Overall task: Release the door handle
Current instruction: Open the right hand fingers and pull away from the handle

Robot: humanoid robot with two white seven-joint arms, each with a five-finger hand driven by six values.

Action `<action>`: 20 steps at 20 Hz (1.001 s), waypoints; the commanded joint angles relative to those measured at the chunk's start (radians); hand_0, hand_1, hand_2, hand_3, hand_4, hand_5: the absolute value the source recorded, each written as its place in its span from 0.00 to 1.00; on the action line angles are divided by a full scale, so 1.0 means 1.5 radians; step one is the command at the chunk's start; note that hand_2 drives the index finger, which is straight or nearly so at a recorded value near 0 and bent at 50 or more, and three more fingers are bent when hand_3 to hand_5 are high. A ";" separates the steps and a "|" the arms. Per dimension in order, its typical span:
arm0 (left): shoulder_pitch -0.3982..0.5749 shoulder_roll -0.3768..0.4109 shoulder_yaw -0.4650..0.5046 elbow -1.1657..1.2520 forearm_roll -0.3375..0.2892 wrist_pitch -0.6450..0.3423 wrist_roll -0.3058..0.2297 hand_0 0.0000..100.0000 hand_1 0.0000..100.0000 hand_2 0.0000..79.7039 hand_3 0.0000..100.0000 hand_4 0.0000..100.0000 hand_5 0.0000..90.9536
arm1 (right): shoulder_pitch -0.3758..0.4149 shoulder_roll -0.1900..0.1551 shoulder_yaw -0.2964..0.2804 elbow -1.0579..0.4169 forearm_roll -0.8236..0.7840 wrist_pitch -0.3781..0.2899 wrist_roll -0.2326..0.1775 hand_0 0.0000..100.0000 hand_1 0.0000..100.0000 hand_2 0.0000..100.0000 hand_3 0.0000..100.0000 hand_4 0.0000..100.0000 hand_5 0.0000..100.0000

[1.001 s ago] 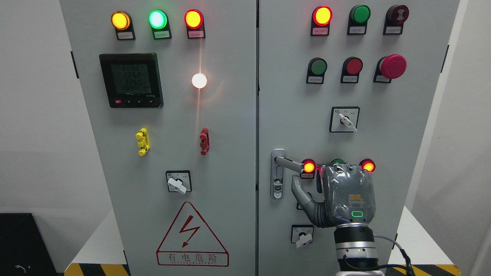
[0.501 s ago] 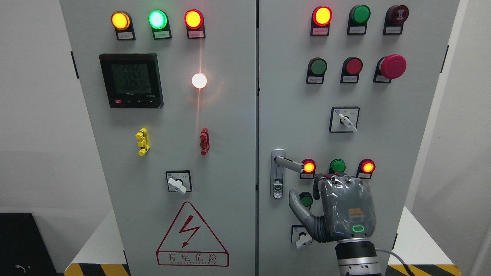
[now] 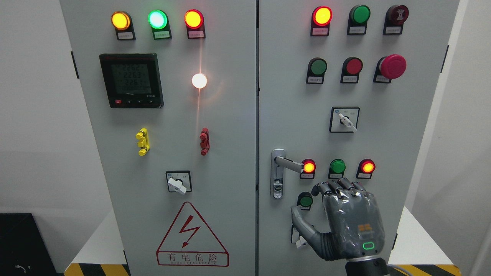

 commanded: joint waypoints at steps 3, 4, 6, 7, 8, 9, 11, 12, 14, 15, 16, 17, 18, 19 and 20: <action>0.012 0.000 0.000 0.001 0.000 0.000 0.000 0.12 0.56 0.00 0.00 0.00 0.00 | 0.024 -0.003 -0.106 -0.055 -0.093 -0.021 0.003 0.36 0.18 0.09 0.19 0.21 0.18; 0.012 0.000 0.000 0.001 0.000 0.000 0.000 0.12 0.56 0.00 0.00 0.00 0.00 | 0.024 -0.004 -0.109 -0.055 -0.112 -0.021 0.007 0.37 0.16 0.03 0.13 0.16 0.16; 0.012 0.000 0.000 0.000 0.000 0.000 0.000 0.12 0.56 0.00 0.00 0.00 0.00 | 0.024 -0.004 -0.108 -0.055 -0.146 -0.021 0.011 0.37 0.15 0.01 0.10 0.15 0.16; 0.012 0.000 0.000 0.000 0.000 0.000 0.000 0.12 0.56 0.00 0.00 0.00 0.00 | 0.026 -0.004 -0.108 -0.056 -0.154 -0.022 0.011 0.37 0.14 0.01 0.08 0.10 0.14; 0.012 0.000 0.000 0.000 0.000 0.000 0.000 0.12 0.56 0.00 0.00 0.00 0.00 | 0.026 -0.003 -0.108 -0.056 -0.156 -0.030 0.010 0.37 0.13 0.01 0.07 0.09 0.13; 0.012 0.000 0.000 0.000 0.000 0.000 0.000 0.12 0.56 0.00 0.00 0.00 0.00 | 0.026 -0.001 -0.109 -0.056 -0.156 -0.044 0.007 0.38 0.13 0.00 0.06 0.07 0.11; 0.012 0.000 0.000 0.001 0.000 0.000 0.000 0.12 0.56 0.00 0.00 0.00 0.00 | 0.028 0.002 -0.109 -0.056 -0.157 -0.076 0.002 0.38 0.13 0.00 0.04 0.01 0.00; 0.012 0.000 0.000 0.001 0.000 0.000 0.000 0.12 0.56 0.00 0.00 0.00 0.00 | 0.028 0.003 -0.109 -0.056 -0.157 -0.090 0.000 0.38 0.13 0.00 0.04 0.00 0.00; 0.012 0.000 0.000 0.000 0.000 0.000 0.000 0.12 0.56 0.00 0.00 0.00 0.00 | 0.032 0.004 -0.107 -0.056 -0.157 -0.101 -0.006 0.38 0.13 0.01 0.04 0.00 0.00; 0.012 0.000 0.000 0.001 0.000 0.000 0.000 0.12 0.56 0.00 0.00 0.00 0.00 | 0.036 0.004 -0.107 -0.056 -0.156 -0.101 -0.006 0.38 0.13 0.01 0.04 0.00 0.00; 0.012 0.000 0.000 0.000 0.000 0.000 0.000 0.12 0.56 0.00 0.00 0.00 0.00 | 0.037 0.004 -0.108 -0.056 -0.157 -0.101 -0.006 0.38 0.13 0.02 0.04 0.00 0.00; 0.012 0.000 0.000 0.000 0.000 0.000 0.000 0.12 0.56 0.00 0.00 0.00 0.00 | 0.037 0.004 -0.109 -0.056 -0.157 -0.102 -0.006 0.38 0.13 0.02 0.04 0.00 0.00; 0.012 0.000 0.000 0.001 0.000 0.000 0.000 0.12 0.56 0.00 0.00 0.00 0.00 | 0.038 0.004 -0.109 -0.056 -0.157 -0.102 -0.006 0.38 0.13 0.02 0.03 0.00 0.00; 0.012 0.000 0.000 0.000 0.000 0.000 0.000 0.12 0.56 0.00 0.00 0.00 0.00 | 0.038 0.004 -0.109 -0.056 -0.157 -0.103 -0.006 0.38 0.13 0.02 0.03 0.00 0.00; 0.012 0.000 0.000 0.001 0.000 0.000 0.000 0.12 0.56 0.00 0.00 0.00 0.00 | 0.039 0.004 -0.109 -0.056 -0.157 -0.103 -0.006 0.38 0.12 0.02 0.03 0.00 0.00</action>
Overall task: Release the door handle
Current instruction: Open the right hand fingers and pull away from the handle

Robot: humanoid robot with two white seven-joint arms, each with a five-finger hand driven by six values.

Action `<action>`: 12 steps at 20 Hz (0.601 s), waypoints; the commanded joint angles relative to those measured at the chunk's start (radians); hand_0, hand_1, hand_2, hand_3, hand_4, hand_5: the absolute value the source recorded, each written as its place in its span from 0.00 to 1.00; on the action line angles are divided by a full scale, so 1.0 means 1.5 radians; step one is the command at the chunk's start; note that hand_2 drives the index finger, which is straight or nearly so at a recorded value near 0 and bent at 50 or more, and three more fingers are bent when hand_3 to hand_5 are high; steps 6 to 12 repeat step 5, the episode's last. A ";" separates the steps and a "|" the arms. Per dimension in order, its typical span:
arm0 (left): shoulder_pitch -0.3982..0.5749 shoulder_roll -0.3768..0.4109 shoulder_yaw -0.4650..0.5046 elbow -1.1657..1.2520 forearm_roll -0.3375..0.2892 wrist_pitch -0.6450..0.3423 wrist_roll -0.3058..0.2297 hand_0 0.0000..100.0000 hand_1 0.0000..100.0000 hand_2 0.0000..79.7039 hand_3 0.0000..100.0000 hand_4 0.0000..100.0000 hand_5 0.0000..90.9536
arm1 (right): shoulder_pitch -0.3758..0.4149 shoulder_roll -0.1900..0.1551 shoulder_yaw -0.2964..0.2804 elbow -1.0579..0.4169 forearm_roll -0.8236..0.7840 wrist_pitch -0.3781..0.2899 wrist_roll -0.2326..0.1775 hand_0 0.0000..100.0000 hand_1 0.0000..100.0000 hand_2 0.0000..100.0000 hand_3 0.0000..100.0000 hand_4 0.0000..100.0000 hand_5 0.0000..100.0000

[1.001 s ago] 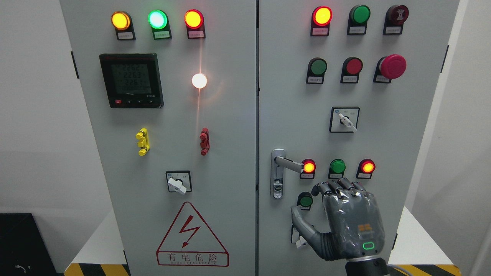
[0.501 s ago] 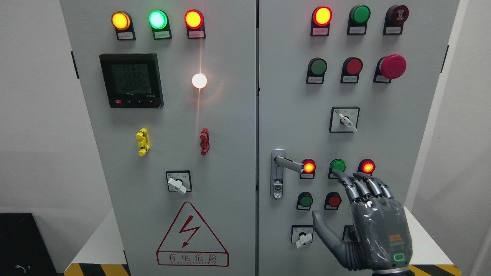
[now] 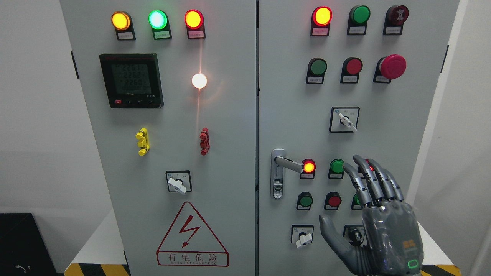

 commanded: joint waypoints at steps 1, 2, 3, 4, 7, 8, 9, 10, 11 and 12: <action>0.012 0.000 0.000 0.000 0.000 0.000 0.000 0.12 0.56 0.00 0.00 0.00 0.00 | 0.007 0.002 -0.019 -0.009 -0.007 -0.003 -0.001 0.38 0.12 0.03 0.03 0.00 0.00; 0.012 0.000 0.000 0.001 0.000 0.000 0.000 0.12 0.56 0.00 0.00 0.00 0.00 | 0.008 0.002 -0.019 -0.009 -0.007 -0.003 -0.001 0.38 0.12 0.03 0.03 0.00 0.00; 0.012 0.000 0.000 0.001 0.000 0.000 0.000 0.12 0.56 0.00 0.00 0.00 0.00 | 0.010 0.002 -0.019 -0.010 -0.007 -0.003 -0.001 0.39 0.12 0.03 0.03 0.00 0.00; 0.012 0.000 0.000 0.001 0.000 0.000 0.000 0.12 0.56 0.00 0.00 0.00 0.00 | 0.010 0.002 -0.018 -0.010 -0.007 -0.003 -0.001 0.39 0.12 0.03 0.03 0.00 0.00; 0.012 0.000 0.000 0.001 0.000 0.000 0.000 0.12 0.56 0.00 0.00 0.00 0.00 | 0.010 0.002 -0.019 -0.010 -0.007 -0.003 -0.001 0.39 0.12 0.03 0.03 0.00 0.00; 0.012 0.000 0.000 0.001 0.000 0.000 0.000 0.12 0.56 0.00 0.00 0.00 0.00 | 0.010 0.002 -0.019 -0.010 -0.007 -0.003 -0.001 0.39 0.12 0.03 0.03 0.00 0.00; 0.012 0.000 0.000 0.001 0.000 0.000 0.000 0.12 0.56 0.00 0.00 0.00 0.00 | 0.010 0.002 -0.019 -0.010 -0.007 -0.003 -0.001 0.39 0.12 0.03 0.03 0.00 0.00; 0.012 0.000 0.000 0.001 0.000 0.000 0.000 0.12 0.56 0.00 0.00 0.00 0.00 | 0.010 0.002 -0.019 -0.010 -0.007 -0.003 -0.001 0.39 0.12 0.03 0.03 0.00 0.00; 0.012 0.000 0.000 0.001 0.000 0.000 0.000 0.12 0.56 0.00 0.00 0.00 0.00 | 0.010 0.002 -0.019 -0.010 -0.007 -0.003 -0.001 0.39 0.12 0.03 0.03 0.00 0.00; 0.012 0.000 0.000 0.001 0.000 0.000 0.000 0.12 0.56 0.00 0.00 0.00 0.00 | 0.010 0.002 -0.019 -0.010 -0.007 -0.003 -0.001 0.39 0.12 0.03 0.03 0.00 0.00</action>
